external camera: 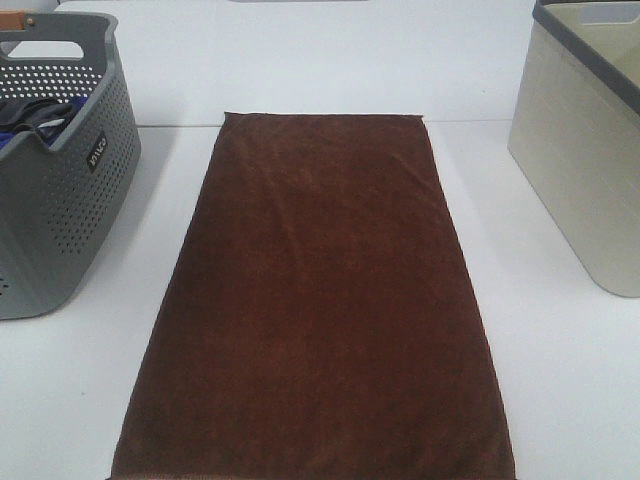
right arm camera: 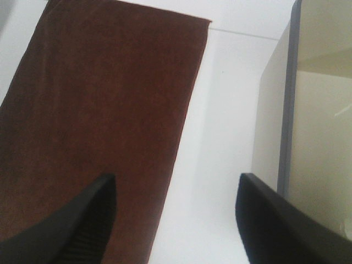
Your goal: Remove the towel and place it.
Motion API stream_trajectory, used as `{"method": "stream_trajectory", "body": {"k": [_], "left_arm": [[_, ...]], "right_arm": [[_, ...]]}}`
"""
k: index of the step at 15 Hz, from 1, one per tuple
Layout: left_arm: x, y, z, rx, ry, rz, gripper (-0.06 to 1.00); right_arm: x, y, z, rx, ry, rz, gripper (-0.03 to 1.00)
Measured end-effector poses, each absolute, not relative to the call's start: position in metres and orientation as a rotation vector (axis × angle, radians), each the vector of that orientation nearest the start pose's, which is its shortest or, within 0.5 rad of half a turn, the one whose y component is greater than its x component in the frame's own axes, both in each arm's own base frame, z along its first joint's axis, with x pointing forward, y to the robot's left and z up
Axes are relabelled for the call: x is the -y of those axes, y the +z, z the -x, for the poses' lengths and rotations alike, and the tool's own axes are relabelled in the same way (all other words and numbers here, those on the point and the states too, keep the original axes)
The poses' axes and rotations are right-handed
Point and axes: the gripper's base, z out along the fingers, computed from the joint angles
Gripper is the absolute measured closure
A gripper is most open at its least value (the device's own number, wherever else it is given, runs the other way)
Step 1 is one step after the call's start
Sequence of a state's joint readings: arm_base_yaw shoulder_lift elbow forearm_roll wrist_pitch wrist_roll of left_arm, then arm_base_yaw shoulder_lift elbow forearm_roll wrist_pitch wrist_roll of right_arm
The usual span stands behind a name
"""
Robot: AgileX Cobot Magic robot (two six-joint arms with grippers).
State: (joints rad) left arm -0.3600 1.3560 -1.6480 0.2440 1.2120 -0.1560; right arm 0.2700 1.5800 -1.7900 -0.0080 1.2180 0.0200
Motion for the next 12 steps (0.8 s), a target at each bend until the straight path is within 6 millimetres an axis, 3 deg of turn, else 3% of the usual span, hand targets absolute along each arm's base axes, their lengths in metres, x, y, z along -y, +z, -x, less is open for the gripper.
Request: {"method": "stream_trajectory", "body": {"k": [1,2,5,9,12], "left_arm": [[0.069,0.451,-0.242,-2.368,0.060,-0.231,0.21],[0.059,0.432,-0.212,-2.416,0.055,-0.221,0.21],[0.038,0.404,-0.149,-2.432,0.014,-0.192,0.21],[0.013,0.371,-0.073,-2.356,-0.076,-0.170,0.21],[0.002,0.343,-0.032,-2.283,-0.143,-0.181,0.21]], "right_arm": [[-0.086,0.426,-0.312,-2.482,0.121,0.311,0.36],[-0.082,0.421,-0.293,-2.508,0.133,0.313,0.36],[-0.071,0.409,-0.254,-2.545,0.127,0.317,0.36],[-0.057,0.371,-0.202,-2.640,0.110,0.330,0.36],[-0.045,0.335,-0.160,-2.712,0.098,0.338,0.36]]}}
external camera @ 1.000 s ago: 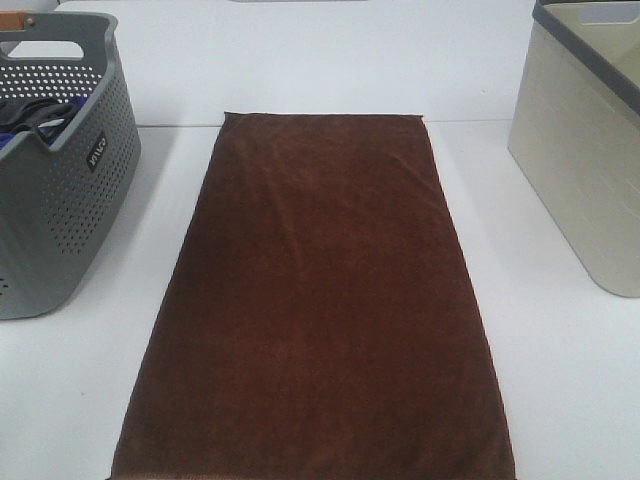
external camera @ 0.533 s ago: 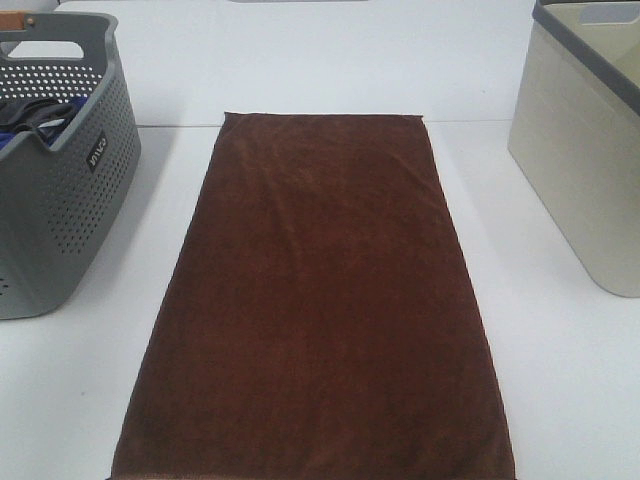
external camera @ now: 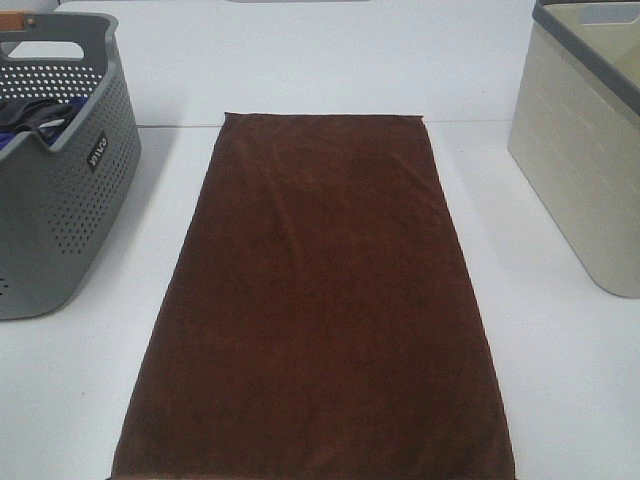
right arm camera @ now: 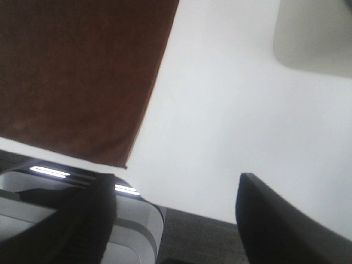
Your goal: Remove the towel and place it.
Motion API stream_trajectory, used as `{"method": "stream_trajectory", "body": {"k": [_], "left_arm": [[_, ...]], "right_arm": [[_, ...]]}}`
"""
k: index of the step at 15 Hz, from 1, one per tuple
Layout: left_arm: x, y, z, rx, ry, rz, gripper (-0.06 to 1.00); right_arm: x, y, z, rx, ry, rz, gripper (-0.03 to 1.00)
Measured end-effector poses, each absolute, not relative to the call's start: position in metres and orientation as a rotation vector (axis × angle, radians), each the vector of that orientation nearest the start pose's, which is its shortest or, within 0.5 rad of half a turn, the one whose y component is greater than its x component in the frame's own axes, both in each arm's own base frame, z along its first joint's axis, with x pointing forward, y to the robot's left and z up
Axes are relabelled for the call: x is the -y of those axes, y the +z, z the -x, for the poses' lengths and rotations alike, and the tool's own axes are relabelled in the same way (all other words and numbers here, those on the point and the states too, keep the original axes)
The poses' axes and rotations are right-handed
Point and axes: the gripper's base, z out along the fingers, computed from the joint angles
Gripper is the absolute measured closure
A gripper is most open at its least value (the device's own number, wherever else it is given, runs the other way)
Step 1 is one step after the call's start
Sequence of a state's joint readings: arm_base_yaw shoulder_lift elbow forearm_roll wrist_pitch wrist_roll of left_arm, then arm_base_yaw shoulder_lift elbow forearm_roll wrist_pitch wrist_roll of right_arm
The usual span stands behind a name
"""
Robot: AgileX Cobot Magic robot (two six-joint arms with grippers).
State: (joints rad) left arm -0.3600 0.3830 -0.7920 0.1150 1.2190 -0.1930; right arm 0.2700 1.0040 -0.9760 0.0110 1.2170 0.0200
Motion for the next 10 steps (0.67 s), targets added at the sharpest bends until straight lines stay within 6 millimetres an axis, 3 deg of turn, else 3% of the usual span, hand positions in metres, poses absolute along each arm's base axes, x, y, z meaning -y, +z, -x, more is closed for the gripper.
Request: {"method": "stream_trajectory", "body": {"k": [3,5,10], "left_arm": [[0.003,0.318,-0.013,-2.258,-0.217,-0.288,0.21],[0.008,0.303,-0.011,-2.274,-0.232,-0.417,0.21],[0.019,0.283,-0.016,-2.272,-0.302,-0.576,0.21]], "right_arm": [[-0.034,0.302,-0.120,-2.752,0.085,0.344,0.36],[-0.026,0.290,-0.095,-2.718,0.081,0.342,0.36],[-0.012,0.286,-0.042,-2.431,0.128,0.305,0.36]]}}
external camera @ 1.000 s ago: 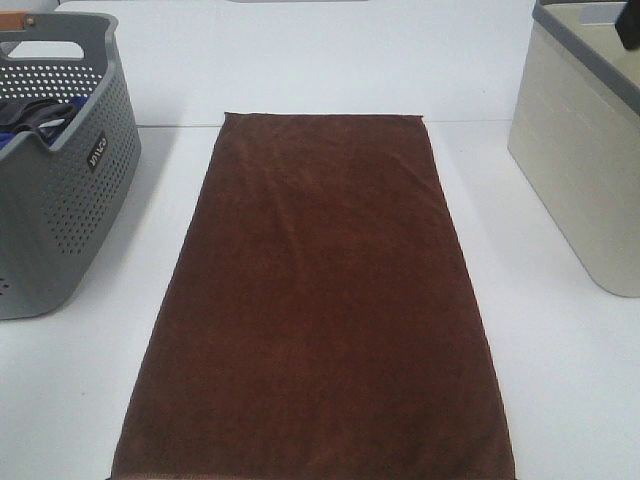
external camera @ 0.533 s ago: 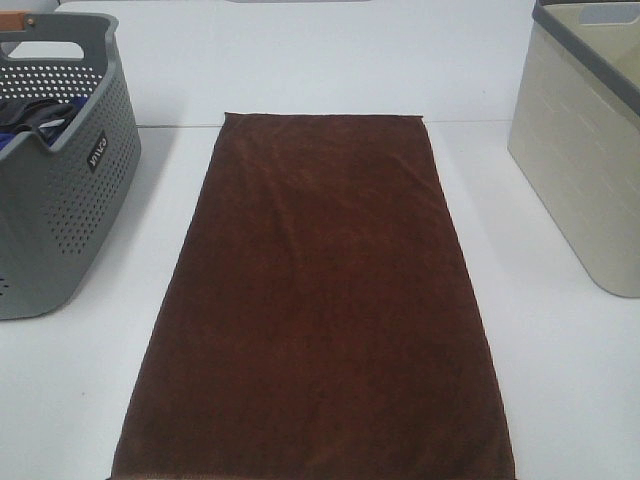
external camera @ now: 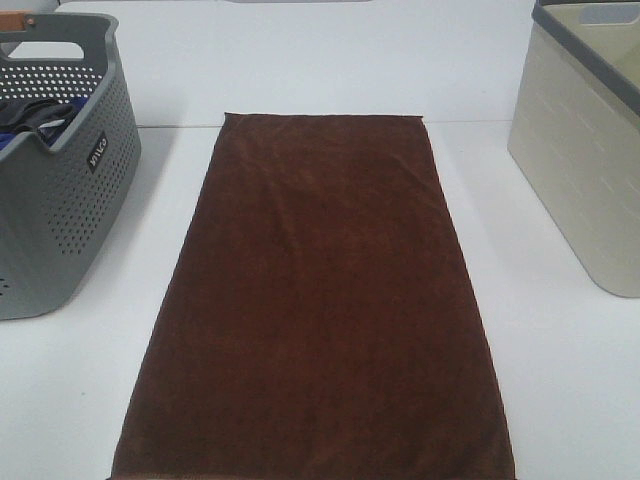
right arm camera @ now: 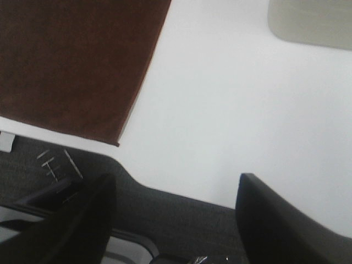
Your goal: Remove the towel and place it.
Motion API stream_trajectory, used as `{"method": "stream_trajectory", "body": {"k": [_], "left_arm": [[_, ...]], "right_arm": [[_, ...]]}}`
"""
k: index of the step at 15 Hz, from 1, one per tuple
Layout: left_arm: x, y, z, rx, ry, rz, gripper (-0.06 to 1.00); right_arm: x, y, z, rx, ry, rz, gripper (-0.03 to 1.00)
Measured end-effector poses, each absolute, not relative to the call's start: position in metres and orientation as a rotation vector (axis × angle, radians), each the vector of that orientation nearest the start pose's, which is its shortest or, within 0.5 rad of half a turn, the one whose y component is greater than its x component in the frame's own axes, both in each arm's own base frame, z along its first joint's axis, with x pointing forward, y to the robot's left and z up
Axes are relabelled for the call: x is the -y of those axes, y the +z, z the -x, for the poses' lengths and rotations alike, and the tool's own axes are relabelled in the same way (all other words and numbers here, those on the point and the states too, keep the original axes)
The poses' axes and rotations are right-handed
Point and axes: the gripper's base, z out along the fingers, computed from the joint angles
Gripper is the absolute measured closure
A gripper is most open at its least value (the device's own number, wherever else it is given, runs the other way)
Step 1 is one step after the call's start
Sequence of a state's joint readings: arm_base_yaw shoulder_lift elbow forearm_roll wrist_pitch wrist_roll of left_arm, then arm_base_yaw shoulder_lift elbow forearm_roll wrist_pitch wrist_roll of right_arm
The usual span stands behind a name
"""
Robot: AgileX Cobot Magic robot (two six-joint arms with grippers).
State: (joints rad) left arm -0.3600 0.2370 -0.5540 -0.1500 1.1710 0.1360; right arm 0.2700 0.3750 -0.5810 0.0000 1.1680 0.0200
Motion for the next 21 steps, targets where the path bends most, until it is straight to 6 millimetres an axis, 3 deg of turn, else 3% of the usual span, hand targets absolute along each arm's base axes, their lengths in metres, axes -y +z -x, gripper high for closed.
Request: {"method": "stream_trajectory", "body": {"k": [2,5,21], "left_arm": [[0.021,0.281,-0.019,-2.247,-0.304,-0.571,0.21],[0.022,0.276,-0.024,-2.222,-0.311,-0.556,0.21],[0.023,0.277,-0.025,-2.211,-0.313,-0.551,0.21]], "right_arm": [[-0.004,0.281,-0.018,-2.291,0.137,0.288,0.36],[0.000,0.281,-0.009,-2.201,0.123,0.276,0.36],[-0.001,0.277,-0.014,-2.155,0.121,0.272,0.36]]}}
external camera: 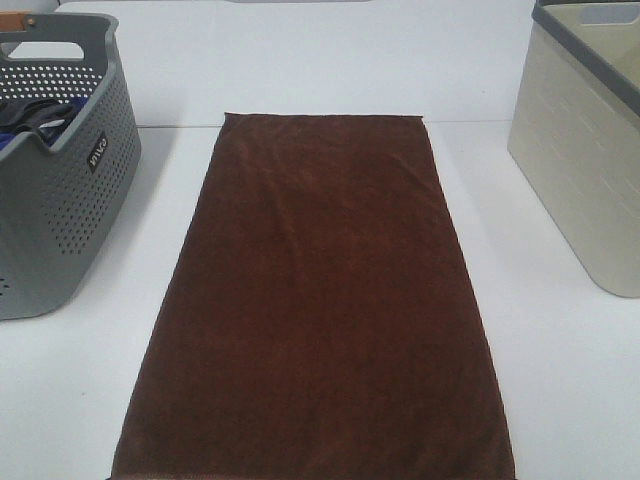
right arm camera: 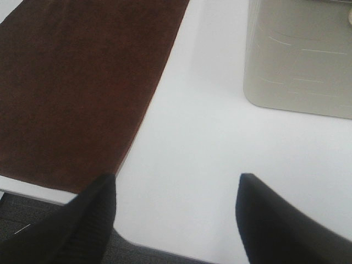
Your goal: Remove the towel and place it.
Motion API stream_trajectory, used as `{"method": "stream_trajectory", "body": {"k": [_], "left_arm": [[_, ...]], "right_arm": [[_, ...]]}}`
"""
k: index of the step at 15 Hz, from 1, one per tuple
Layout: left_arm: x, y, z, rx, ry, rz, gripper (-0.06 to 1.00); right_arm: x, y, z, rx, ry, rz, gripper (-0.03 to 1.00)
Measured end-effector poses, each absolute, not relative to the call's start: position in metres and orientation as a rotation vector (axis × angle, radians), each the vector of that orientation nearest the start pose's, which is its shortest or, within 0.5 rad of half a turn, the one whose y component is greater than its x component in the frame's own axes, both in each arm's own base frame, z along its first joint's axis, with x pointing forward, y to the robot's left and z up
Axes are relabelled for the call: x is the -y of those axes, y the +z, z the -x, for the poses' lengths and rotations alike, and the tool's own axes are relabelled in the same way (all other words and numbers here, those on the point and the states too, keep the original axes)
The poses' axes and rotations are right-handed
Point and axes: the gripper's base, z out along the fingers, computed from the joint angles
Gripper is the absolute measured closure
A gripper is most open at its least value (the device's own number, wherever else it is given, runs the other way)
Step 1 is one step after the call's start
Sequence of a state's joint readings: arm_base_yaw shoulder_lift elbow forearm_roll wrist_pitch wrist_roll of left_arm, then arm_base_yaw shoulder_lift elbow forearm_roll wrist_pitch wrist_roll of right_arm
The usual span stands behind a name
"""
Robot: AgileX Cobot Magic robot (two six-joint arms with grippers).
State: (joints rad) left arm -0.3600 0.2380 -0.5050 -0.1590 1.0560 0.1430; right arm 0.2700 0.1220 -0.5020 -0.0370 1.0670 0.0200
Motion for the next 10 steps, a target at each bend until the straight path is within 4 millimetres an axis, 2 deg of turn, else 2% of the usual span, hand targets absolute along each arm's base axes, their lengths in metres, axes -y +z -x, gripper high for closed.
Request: {"method": "stream_trajectory", "body": {"k": [4,7,10], "left_arm": [[0.0224,0.2768,-0.0252,-2.213,-0.306,-0.537,0.21],[0.0190,0.2769,-0.0275,-2.234,-0.239,-0.394,0.21],[0.0143,0.2781,-0.0238,-2.209,-0.158,-0.227,0.21]], "right_arm": [[-0.0007,0.2769,-0.0137,-2.155,0.121,0.272,0.36],[-0.0007,0.2769,-0.0137,-2.156,0.120,0.271,0.36],[0.0009,0.2769,-0.0138,-2.165,0.054,0.145,0.36]]}}
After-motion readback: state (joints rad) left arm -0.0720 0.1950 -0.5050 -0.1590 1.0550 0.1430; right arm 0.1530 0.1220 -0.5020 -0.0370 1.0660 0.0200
